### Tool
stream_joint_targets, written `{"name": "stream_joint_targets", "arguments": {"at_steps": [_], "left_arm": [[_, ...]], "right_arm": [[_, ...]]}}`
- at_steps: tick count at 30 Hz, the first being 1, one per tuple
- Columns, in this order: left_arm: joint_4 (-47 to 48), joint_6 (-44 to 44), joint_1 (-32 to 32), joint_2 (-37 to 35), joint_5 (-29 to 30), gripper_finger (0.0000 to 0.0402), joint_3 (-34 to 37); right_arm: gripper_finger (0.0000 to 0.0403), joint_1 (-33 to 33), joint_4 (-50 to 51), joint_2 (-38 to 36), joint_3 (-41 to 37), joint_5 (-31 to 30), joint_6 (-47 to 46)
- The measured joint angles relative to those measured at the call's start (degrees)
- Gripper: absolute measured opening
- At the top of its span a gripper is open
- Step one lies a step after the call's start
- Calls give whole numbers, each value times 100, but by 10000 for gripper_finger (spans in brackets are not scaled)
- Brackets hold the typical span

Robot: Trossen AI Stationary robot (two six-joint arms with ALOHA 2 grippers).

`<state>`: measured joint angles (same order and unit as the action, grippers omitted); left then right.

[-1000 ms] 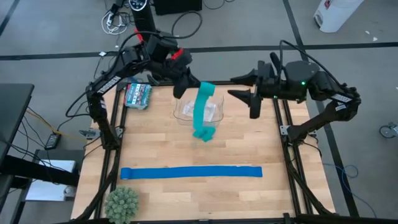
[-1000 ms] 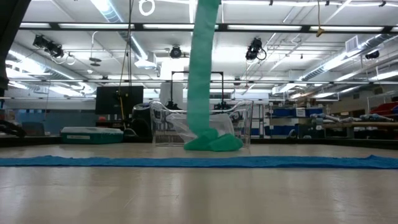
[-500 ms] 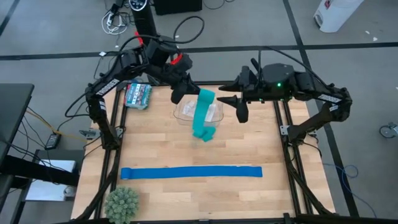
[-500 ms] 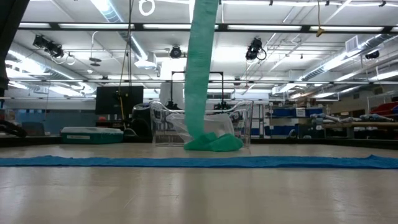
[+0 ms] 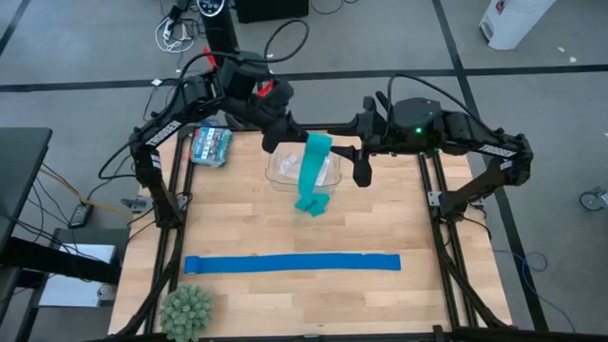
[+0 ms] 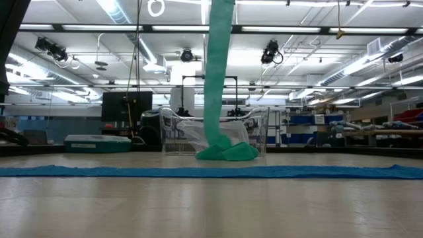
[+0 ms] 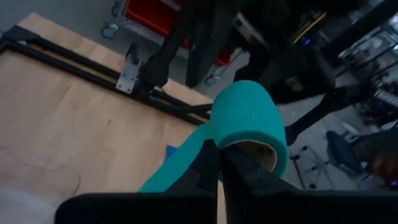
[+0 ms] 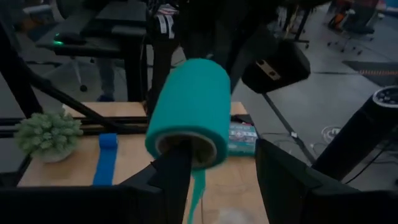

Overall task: Roll bandage
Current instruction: Roll the green bandage

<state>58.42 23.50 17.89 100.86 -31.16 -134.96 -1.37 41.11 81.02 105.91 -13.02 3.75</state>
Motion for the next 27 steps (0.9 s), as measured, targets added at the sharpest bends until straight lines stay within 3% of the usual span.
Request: {"name": "stream_joint_targets", "arguments": {"at_steps": [7, 10, 14, 24, 27], "left_arm": [[-119, 427, 0, -4, -5, 12, 4], [-175, 552, 0, -4, -7, 13, 4], [-169, 485, -7, -7, -23, 29, 4], [-319, -78, 155, -65, -39, 150, 7], [-458, -60, 296, -230, -143, 171, 7]], "right_arm": [[149, 0, -362, 80, 1, -67, 138], [108, 0, -407, 74, 0, -6, 120], [22, 22, -419, 71, 0, 338, -5], [2, 20, -375, -97, 0, 738, -514], [1, 7, -314, -312, -2, 933, -774]]}}
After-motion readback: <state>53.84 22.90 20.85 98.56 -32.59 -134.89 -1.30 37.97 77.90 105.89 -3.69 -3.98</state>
